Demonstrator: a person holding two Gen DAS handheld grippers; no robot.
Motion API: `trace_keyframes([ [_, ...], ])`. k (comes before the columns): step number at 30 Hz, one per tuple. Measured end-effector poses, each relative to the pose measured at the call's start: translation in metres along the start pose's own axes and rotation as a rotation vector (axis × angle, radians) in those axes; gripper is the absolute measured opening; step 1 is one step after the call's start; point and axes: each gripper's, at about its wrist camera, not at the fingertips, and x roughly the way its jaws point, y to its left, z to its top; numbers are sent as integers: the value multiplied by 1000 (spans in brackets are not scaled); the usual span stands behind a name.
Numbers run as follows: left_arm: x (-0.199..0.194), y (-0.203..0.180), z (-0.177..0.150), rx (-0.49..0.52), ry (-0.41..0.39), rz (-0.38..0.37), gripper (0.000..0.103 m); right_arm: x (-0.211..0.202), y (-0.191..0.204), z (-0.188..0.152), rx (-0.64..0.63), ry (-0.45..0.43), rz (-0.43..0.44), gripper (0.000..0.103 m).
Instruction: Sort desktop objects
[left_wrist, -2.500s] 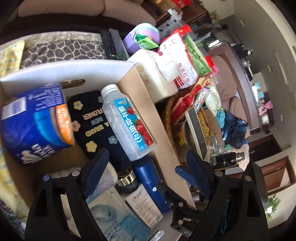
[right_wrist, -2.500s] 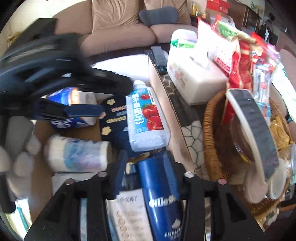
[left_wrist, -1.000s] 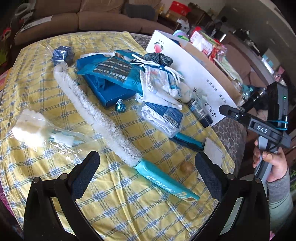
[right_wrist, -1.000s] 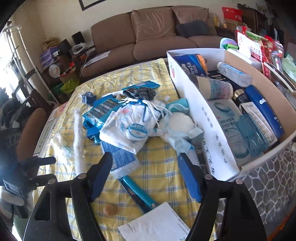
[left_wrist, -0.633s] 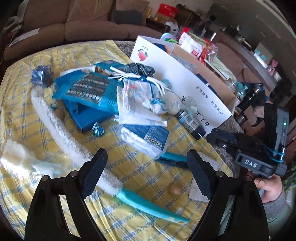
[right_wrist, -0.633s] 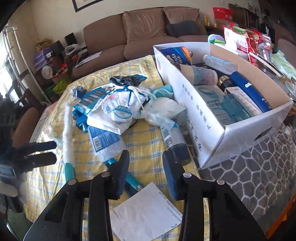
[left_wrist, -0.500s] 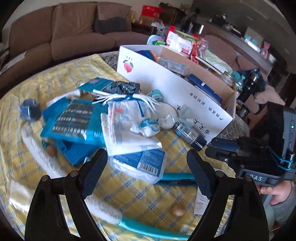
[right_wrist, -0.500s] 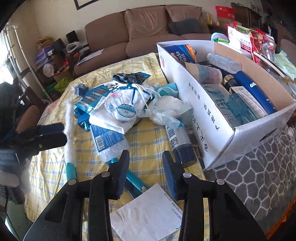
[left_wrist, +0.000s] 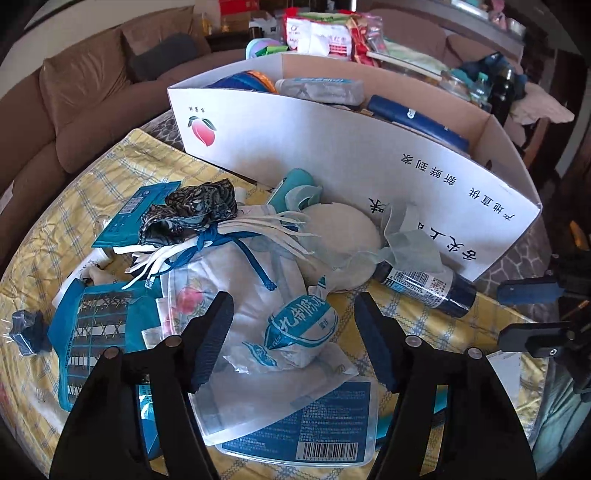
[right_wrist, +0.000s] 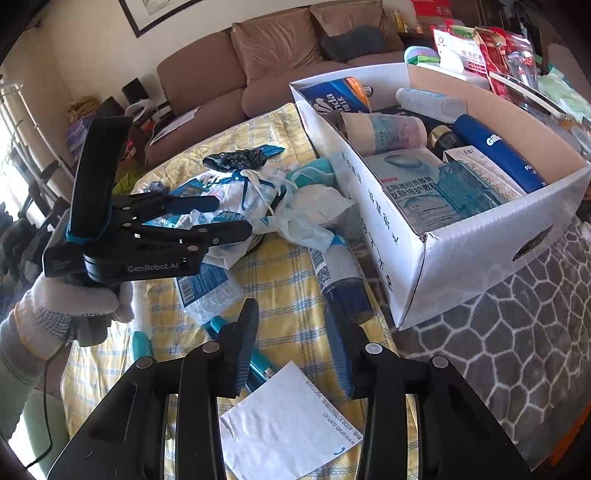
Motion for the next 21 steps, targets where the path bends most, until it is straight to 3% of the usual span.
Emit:
trace_keyframes([
  [2,3,-1,-2,0,-2,-14,54,1,1,0,0,4,9,39],
  [3,3,0,-3,-3,-2,-20,38,2,2,0,-2,4,12,39],
  [4,3,1,-4,-14,-2,-30,32,2,3,0,-6,7,13,39],
  [9,-16,12,-7,-89,-42,-79,32,4,5,-1,-7,8,13,39],
  [14,-73,31,-35,-197,-121,-137,32,2,14,-1,-41,-3,57,39],
  [21,-134,62,-108,-356,-162,-132,32,30,62,1,-189,56,103,62],
])
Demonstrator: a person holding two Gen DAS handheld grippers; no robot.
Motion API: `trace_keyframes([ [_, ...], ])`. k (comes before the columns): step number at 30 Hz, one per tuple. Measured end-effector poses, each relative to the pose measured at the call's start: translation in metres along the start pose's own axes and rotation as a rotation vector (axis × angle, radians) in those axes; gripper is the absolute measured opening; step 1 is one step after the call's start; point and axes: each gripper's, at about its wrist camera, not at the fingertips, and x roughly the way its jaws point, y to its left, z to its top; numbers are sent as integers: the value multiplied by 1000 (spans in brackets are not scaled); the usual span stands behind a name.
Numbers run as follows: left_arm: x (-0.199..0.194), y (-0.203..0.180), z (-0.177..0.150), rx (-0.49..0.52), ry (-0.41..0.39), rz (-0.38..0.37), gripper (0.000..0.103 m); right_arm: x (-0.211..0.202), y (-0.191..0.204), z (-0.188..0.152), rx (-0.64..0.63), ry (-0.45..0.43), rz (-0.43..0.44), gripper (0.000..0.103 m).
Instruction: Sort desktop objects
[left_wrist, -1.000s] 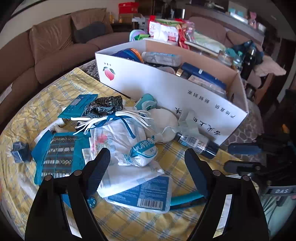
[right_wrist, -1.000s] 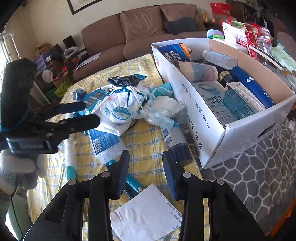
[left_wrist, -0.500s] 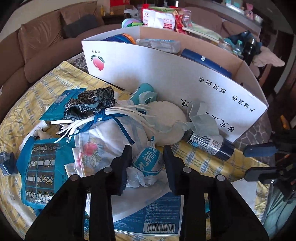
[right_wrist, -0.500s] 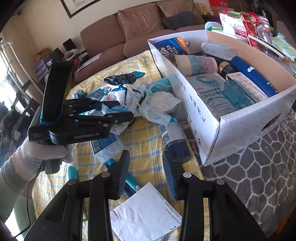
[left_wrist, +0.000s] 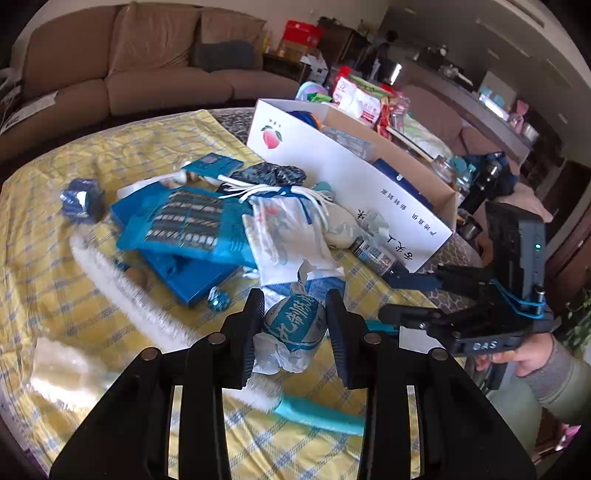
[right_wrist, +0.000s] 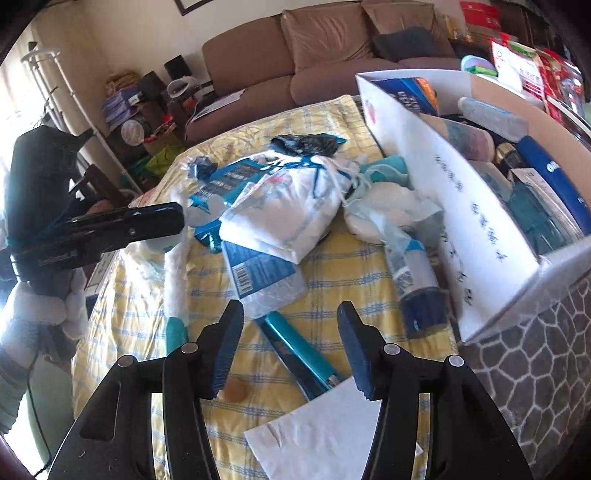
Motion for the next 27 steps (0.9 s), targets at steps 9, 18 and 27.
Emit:
trace_keyframes([
  [9,-44,39,-53,-134,-47,12,32,73,27,16,-173,79,-82,74],
  [18,-50,51,-62,-183,-85,-11,32,63,16,19,108,120,129,65],
  [27,-47,47,-63,-168,-78,-20,32,76,-51,-30,996,250,580,63],
])
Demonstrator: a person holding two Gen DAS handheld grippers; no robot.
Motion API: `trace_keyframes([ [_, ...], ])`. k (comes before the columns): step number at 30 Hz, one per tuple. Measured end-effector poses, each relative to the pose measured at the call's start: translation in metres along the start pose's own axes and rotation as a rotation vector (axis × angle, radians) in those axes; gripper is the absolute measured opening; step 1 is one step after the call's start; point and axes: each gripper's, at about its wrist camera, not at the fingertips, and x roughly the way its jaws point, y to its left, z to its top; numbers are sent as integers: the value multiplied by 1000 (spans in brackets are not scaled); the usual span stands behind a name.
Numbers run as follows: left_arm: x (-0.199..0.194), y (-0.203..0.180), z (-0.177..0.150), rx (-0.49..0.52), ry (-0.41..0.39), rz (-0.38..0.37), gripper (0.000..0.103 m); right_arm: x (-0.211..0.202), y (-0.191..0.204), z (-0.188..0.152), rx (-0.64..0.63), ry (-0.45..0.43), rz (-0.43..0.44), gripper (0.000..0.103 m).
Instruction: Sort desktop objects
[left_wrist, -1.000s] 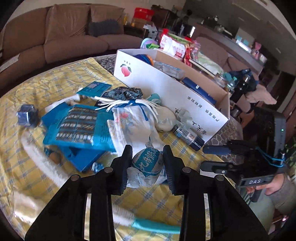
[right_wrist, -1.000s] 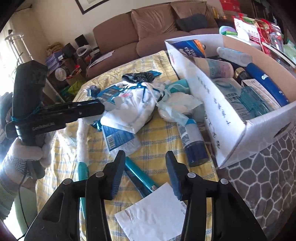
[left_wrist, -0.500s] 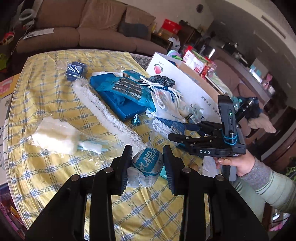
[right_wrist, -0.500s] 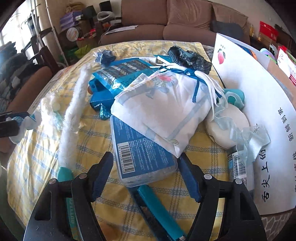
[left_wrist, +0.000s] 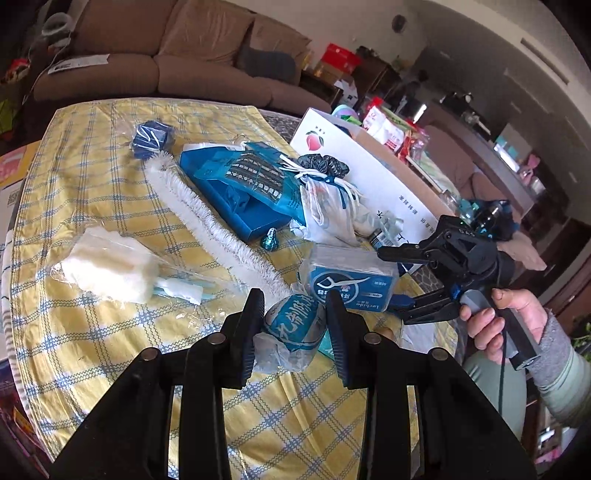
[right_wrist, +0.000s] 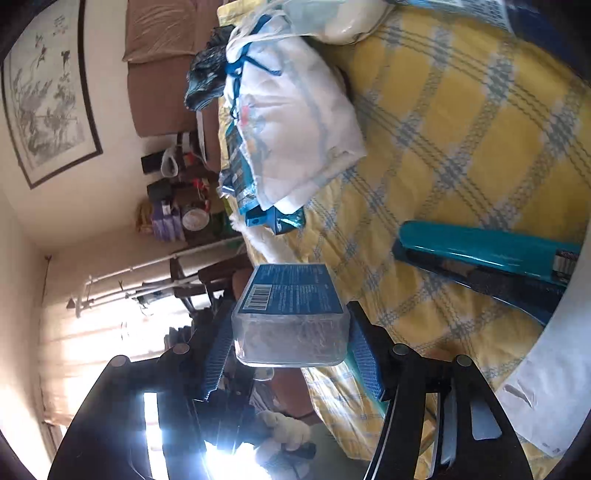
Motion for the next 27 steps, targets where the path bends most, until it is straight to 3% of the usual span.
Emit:
trace_keyframes([
  [2,0,0,-1,4,1,2,32,-8,8,2,-77,-35,-134,70],
  [3,0,0,-2,5,2,4,32,-14,13,3,-120,-56,-200,81],
  [4,0,0,-2,2,2,2,32,-24,20,3,-169,-83,-240,84],
  [8,0,0,-2,8,0,-6,32,-43,48,-7,-367,-155,-367,84],
  [11,2,-5,-4,25,11,-11,32,-44,76,-30,-617,-183,-451,80],
  [15,10,-4,-14,40,71,31,32,-27,90,-71,-884,-165,-570,74],
  [17,14,-5,-20,46,91,46,31,-18,83,-77,-921,-126,-588,73],
  [19,13,-6,-24,49,94,73,36,-9,80,-75,-945,-114,-616,73],
  [23,0,-15,-23,70,49,63,40,-2,70,-70,-938,-108,-635,72],
  [27,12,-40,-6,174,55,50,40,-1,62,-61,-892,-102,-593,51],
])
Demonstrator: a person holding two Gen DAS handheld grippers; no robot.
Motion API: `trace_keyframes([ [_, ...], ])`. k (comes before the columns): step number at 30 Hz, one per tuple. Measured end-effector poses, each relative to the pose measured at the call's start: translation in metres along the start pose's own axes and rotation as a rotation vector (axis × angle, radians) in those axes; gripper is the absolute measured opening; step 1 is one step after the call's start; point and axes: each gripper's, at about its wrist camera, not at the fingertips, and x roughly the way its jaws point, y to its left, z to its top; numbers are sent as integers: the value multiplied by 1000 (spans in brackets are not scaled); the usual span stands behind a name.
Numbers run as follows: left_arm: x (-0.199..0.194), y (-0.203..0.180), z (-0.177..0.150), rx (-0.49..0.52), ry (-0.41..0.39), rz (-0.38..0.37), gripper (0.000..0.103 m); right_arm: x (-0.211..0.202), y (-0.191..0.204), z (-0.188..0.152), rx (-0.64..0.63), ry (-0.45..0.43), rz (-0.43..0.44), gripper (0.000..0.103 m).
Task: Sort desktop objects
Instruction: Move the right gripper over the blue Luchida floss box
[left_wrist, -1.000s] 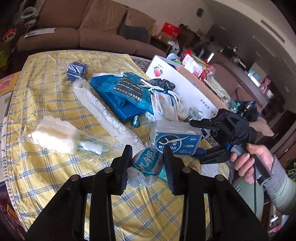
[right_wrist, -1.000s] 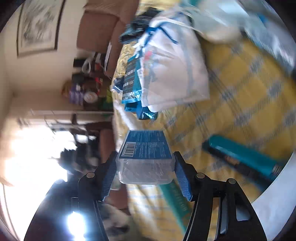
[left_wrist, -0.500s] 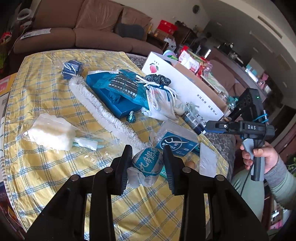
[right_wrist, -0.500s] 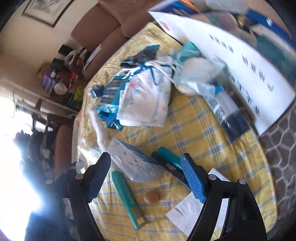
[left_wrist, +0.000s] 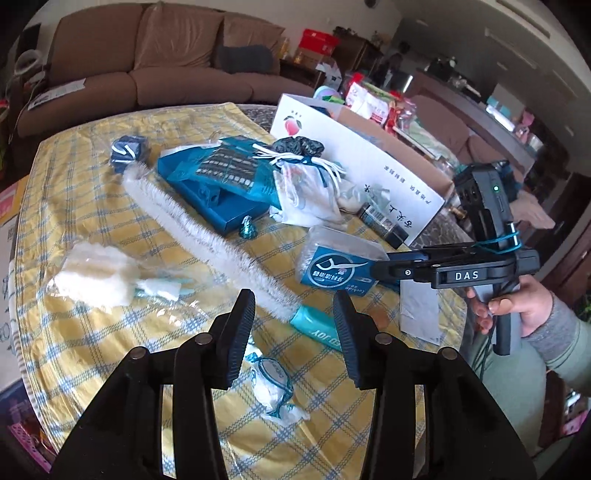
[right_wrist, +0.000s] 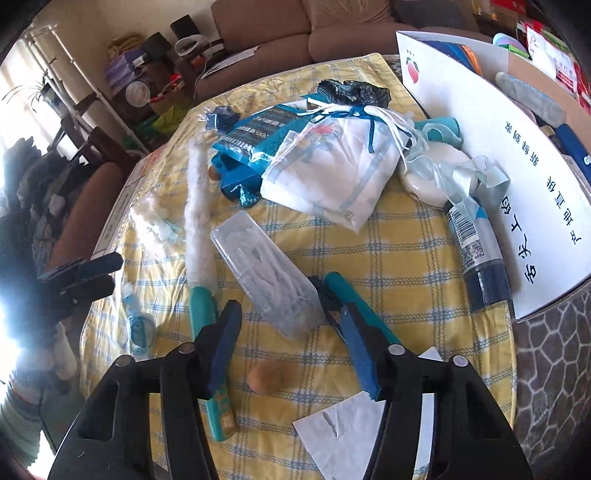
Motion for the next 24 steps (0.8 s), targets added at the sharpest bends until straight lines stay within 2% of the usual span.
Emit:
trace_keyframes([
  [2,19,-11,11,55,31,2,40,2,-9,0,51,-2,46,45],
  [6,61,-28,31,109,107,-18,40,3,-27,5,140,-23,84,43],
  [10,91,-38,41,157,164,-38,40,3,-40,10,189,-37,69,42],
  [12,99,-37,43,175,188,-38,43,-2,-40,11,166,-43,58,42],
  [13,102,-35,44,172,197,-48,45,-5,-37,12,135,-45,26,43],
  [14,105,-34,46,165,206,-62,47,-6,-34,12,100,-42,-1,45],
  [15,107,-31,47,153,211,-73,50,-7,-32,12,71,-40,-17,58],
  [16,109,-29,48,135,215,-98,52,-7,-30,12,50,-39,-25,67],
  [17,112,-27,49,113,224,-125,53,-6,-28,12,41,-39,-24,67],
  [19,118,-26,49,103,232,-129,57,-3,-30,12,64,-40,16,67],
  [22,125,-28,46,114,255,-127,57,8,-42,13,172,-14,57,66],
  [24,126,-29,44,130,257,-138,61,14,-54,12,256,-4,102,66],
])
